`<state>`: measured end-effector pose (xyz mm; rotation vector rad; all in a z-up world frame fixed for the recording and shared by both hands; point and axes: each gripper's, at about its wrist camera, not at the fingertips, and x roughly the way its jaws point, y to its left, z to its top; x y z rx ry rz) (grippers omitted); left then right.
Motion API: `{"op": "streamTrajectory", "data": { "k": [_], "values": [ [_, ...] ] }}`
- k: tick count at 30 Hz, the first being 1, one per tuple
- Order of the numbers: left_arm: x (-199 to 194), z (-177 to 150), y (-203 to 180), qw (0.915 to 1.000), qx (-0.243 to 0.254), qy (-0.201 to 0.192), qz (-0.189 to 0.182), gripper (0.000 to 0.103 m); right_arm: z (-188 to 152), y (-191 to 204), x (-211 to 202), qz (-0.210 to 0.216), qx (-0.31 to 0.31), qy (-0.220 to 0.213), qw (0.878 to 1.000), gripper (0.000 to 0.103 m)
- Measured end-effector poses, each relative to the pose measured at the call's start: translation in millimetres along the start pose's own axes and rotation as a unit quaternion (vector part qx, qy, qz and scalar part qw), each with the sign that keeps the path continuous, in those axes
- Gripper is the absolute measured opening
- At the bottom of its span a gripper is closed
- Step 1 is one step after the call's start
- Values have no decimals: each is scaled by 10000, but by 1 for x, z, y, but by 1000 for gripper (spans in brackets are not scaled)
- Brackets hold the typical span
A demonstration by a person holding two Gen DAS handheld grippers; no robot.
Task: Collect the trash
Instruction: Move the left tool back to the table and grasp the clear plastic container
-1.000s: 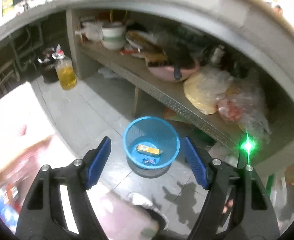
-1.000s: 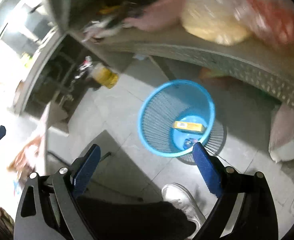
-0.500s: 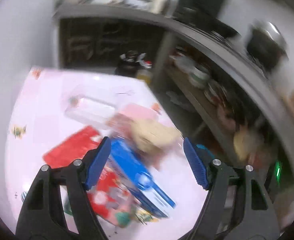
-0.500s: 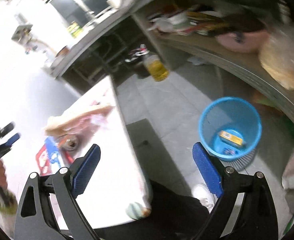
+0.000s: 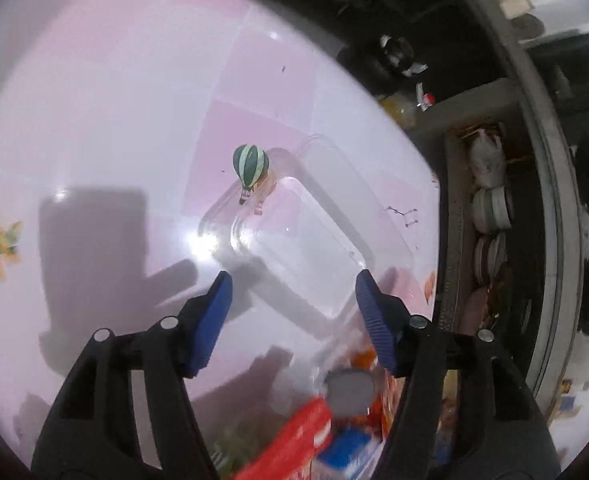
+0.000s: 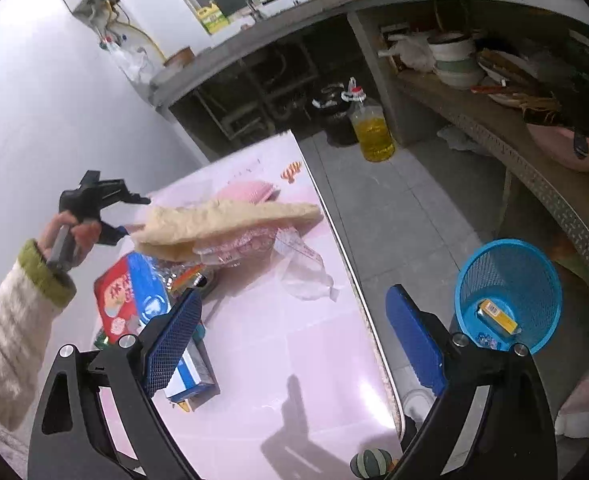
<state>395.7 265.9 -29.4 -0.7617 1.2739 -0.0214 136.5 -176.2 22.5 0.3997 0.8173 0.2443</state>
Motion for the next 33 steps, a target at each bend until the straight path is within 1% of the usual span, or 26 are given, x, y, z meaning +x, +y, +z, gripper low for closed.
{"op": "streamTrajectory", "data": {
  "k": [1,3,4,6,7,9,11,13,15,20,24,28,30,32,33],
  "values": [
    [11,5,1,9999,-80,87,31,55,1,0,3,-17,9,43,10000,90],
    [28,9,3,9994,-249,248,62,46,4,2,7,-41,-1,90,10000,90],
    [34,8,4,9991,-301,301,79,43,5,4,8,-48,-21,91,9999,90],
    [45,10,5,9988,-323,363,96,32,9,9,8,-41,-100,65,9999,90],
    [49,10,5,9988,-317,369,97,29,10,12,8,-36,-145,50,9999,90],
    [52,10,6,9987,-329,377,84,19,13,17,10,-31,-249,52,9997,90],
    [53,11,10,9987,-375,339,-3,16,15,22,12,-8,-317,70,9995,90],
    [49,10,11,9990,-397,217,-66,11,17,26,16,31,-352,89,9993,90],
    [44,9,12,9989,-420,114,-146,4,18,30,18,64,-410,100,9991,90],
    [30,3,12,9978,-456,-190,-452,2,21,44,26,158,-634,139,9978,90],
    [12,-2,19,9950,-522,-437,-733,2,28,53,33,270,-765,150,9966,90],
    [-8,-9,20,9901,-586,-756,-1025,2,37,62,41,478,-1009,147,9936,90],
    [-17,-10,20,9869,-636,-904,-1178,2,44,67,48,679,-1193,202,9903,90],
    [-29,-13,23,9829,-708,-1043,-1343,2,53,67,56,819,-1233,313,9885,91],
    [-34,-14,23,9811,-734,-1088,-1425,2,59,66,61,882,-1208,381,9880,92]
  ]
}}
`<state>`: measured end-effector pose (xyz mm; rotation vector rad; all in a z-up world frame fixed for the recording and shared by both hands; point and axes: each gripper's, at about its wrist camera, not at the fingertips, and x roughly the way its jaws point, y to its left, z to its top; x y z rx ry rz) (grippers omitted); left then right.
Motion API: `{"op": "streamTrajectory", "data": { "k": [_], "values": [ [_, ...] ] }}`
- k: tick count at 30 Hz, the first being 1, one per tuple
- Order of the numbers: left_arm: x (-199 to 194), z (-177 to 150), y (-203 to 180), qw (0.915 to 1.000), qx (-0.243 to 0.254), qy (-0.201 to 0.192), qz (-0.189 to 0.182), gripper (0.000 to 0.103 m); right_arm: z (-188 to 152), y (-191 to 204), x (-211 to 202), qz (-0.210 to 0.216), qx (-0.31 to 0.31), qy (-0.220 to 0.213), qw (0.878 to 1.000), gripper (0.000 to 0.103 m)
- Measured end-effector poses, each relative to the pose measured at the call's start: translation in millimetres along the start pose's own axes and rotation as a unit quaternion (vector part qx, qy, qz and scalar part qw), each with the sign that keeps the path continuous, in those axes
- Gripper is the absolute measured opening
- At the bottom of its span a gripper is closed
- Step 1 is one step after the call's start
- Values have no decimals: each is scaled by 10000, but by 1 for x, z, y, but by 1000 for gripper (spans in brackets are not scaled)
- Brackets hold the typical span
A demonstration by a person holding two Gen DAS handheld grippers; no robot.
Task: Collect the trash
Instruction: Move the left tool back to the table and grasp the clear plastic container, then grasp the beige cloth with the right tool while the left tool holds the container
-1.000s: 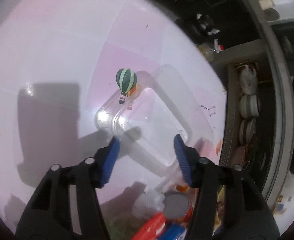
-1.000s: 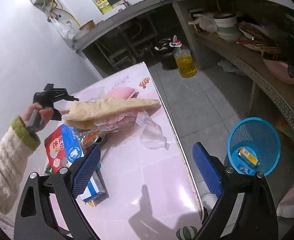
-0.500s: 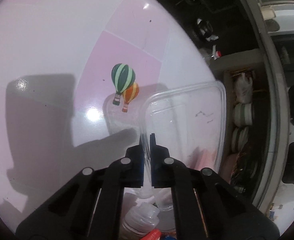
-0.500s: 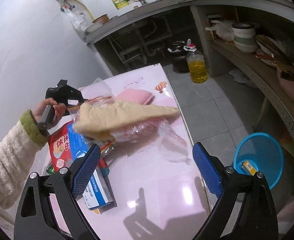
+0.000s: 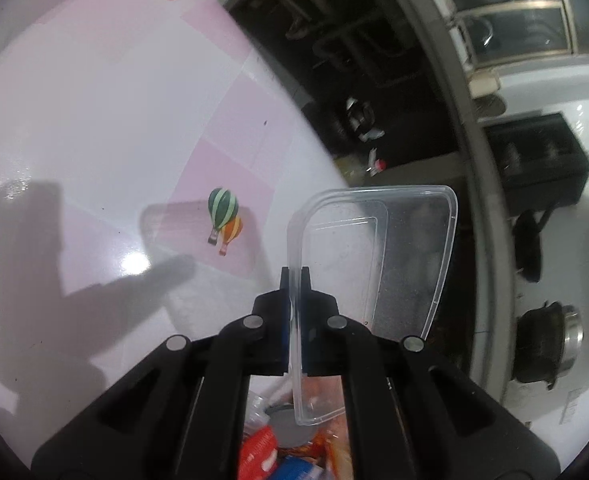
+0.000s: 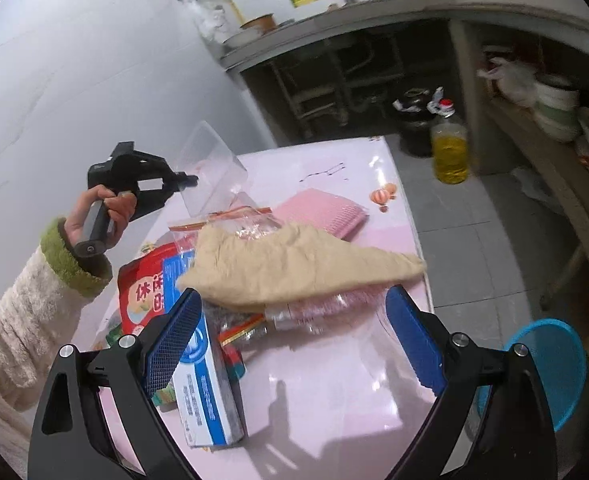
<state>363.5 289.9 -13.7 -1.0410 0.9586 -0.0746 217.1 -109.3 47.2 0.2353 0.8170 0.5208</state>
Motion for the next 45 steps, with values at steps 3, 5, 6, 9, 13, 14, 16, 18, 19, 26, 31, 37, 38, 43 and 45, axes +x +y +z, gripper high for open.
{"op": "streamTrajectory", "data": {
  "k": [3,5,6,9,13,14,16,18,19,26,31,37,38,43,45],
  "values": [
    [-16,-3,-4,9998,7,-140,-166,2,16,-9,19,178,109,260,9994,95],
    [-28,-8,-5,9994,19,-218,-283,2,24,-10,32,207,45,425,9989,95],
    [-31,-10,-5,9992,25,-238,-307,2,26,-7,38,160,-47,486,9987,95],
    [-40,-18,-6,9989,56,-250,-387,2,26,12,40,237,-679,474,9963,95],
    [-53,-20,-2,9988,130,-255,-393,2,12,53,39,219,-2034,378,9781,95],
    [-53,-20,-2,9989,139,-252,-378,2,8,61,41,175,-2289,404,9725,95],
    [-56,-20,2,9990,133,-242,-354,2,2,72,47,81,-2627,457,9638,95],
    [-57,-21,7,9990,125,-223,-353,2,0,77,54,19,-2770,477,9597,94],
    [-57,-21,8,9991,111,-220,-344,2,0,78,55,11,-2792,482,9590,92],
    [-56,-22,12,9993,74,-183,-316,2,-2,85,73,-130,-2981,612,9525,61],
    [-58,-23,12,9992,72,-207,-335,2,1,85,74,-79,-2908,665,9545,29],
    [-59,-25,13,9991,45,-230,-361,2,6,83,64,65,-2722,417,9613,10],
    [-59,-25,13,9990,42,-237,-366,2,8,82,61,92,-2668,343,9631,9],
    [-60,-26,13,9988,37,-266,-414,2,23,80,43,254,-2399,-23,9705,7],
    [-60,-25,14,9987,21,-268,-438,2,32,79,33,375,-2220,-197,9741,7]
  ]
}}
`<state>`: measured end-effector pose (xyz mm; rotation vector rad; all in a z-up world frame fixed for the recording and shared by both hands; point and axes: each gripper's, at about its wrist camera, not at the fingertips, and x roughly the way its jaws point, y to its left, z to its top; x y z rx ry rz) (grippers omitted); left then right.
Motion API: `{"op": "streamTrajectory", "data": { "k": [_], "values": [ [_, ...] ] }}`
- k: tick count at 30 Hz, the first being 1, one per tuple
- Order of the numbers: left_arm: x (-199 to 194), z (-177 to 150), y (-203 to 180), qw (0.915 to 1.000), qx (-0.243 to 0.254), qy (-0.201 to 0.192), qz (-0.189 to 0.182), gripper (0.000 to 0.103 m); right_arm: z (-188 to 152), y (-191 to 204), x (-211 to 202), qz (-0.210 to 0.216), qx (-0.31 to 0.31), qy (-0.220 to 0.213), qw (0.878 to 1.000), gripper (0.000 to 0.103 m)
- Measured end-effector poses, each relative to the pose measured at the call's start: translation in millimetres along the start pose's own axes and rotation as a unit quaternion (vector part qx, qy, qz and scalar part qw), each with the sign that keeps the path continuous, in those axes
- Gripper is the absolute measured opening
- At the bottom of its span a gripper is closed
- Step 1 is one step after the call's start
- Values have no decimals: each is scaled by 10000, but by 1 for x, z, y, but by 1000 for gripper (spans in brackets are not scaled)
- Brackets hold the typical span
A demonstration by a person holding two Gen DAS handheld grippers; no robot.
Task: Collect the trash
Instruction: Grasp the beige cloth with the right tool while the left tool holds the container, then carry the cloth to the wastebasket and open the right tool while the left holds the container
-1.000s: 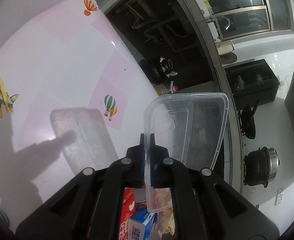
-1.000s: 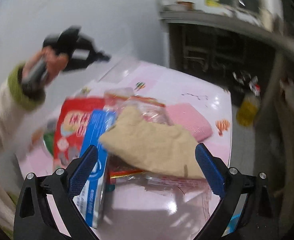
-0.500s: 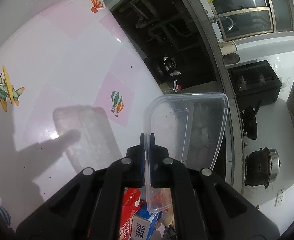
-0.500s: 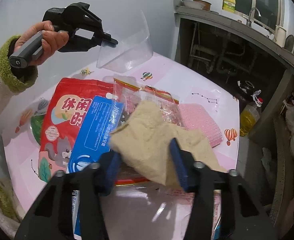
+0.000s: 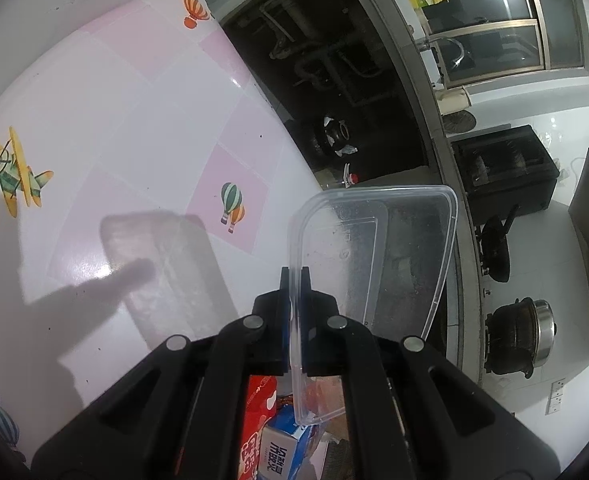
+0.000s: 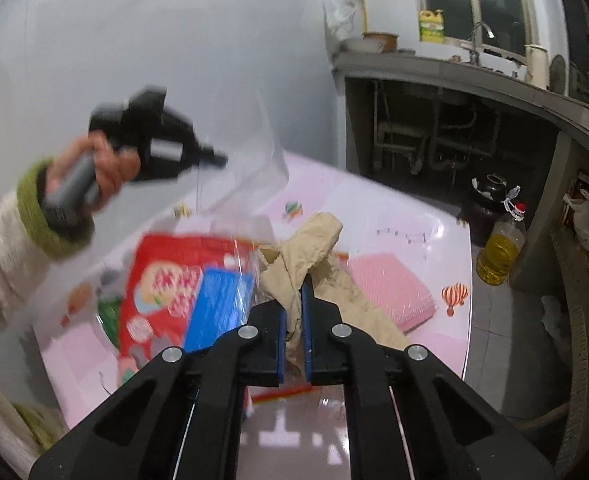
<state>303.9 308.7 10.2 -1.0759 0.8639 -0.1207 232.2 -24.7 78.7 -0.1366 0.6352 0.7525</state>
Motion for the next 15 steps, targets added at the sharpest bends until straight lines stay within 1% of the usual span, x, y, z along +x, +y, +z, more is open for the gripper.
{"op": "streamTrajectory", "data": {
  "k": [4,10,12,15],
  "values": [
    [-4,0,1,10000,10,-28,-40,2,16,-11,-22,151,354,-415,9984,6],
    [-15,-1,-3,9998,88,-132,-99,2,36,-32,-64,238,848,-1112,9899,6],
    [-20,-1,-6,9997,140,-174,-133,2,39,-40,-78,149,999,-1330,9860,6],
    [-29,-5,-14,9991,293,-264,-166,2,41,-49,-92,65,1122,-1544,9816,6]
  ]
}}
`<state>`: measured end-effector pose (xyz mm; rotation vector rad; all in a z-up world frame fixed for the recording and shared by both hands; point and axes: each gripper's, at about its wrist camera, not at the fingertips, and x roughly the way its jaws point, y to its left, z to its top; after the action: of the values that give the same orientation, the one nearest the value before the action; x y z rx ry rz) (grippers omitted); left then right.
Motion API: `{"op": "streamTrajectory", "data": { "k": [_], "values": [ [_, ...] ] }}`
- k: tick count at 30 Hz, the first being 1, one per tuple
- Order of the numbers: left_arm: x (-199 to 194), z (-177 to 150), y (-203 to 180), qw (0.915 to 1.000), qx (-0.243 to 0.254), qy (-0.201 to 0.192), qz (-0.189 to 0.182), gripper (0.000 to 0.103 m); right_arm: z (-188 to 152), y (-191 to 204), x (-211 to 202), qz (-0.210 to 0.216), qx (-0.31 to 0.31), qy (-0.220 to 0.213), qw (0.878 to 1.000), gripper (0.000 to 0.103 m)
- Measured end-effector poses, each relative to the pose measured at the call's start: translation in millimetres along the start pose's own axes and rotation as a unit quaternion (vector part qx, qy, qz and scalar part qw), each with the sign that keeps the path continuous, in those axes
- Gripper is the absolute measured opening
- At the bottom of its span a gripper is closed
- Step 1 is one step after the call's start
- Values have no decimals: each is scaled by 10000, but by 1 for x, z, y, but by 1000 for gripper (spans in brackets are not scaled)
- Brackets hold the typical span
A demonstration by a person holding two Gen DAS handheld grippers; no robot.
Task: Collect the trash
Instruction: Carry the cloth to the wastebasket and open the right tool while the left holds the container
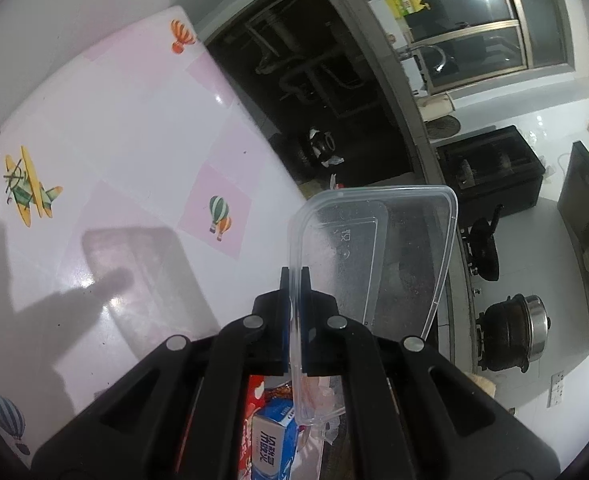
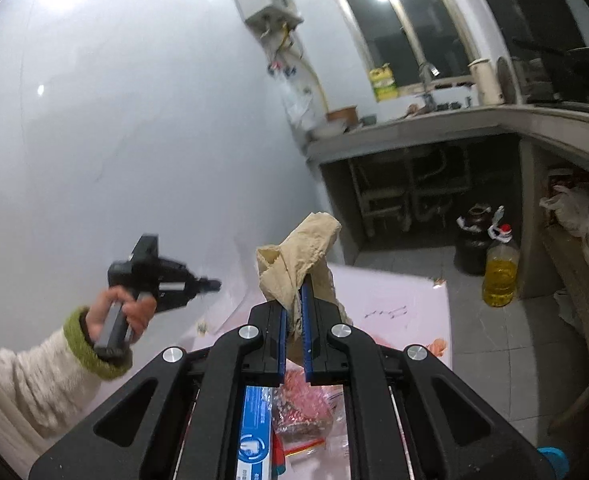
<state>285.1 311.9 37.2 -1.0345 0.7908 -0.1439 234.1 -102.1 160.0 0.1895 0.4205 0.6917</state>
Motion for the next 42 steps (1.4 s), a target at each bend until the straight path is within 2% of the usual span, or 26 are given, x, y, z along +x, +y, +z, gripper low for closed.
{"op": "streamTrajectory", "data": {
  "k": [6,10,14,18,23,30,35,42],
  "values": [
    [-18,-11,-32,9983,539,-200,0,2,2,-10,-36,-373,73,-452,9983,6],
    [-25,-24,-60,9954,934,-196,-99,2,-2,-18,-61,-692,173,-650,9953,6],
    [-20,-44,-89,9901,1394,-34,-178,2,-10,-28,-93,-1089,293,-816,9903,6],
    [2,-68,-116,9833,1759,379,-279,2,-21,-43,-121,-1508,517,-916,9830,6],
    [45,-108,-152,9700,2242,913,-246,2,-49,-66,-155,-1935,953,-977,9716,6],
    [107,-174,-194,9450,2808,1662,-214,2,-88,-90,-194,-2453,1352,-951,9553,6],
    [152,-224,-221,9272,3091,2111,-144,2,-112,-109,-217,-2738,1658,-892,9432,6],
    [204,-282,-238,9052,3407,2539,107,2,-142,-127,-238,-3152,1876,-728,9275,6]
  ]
}}
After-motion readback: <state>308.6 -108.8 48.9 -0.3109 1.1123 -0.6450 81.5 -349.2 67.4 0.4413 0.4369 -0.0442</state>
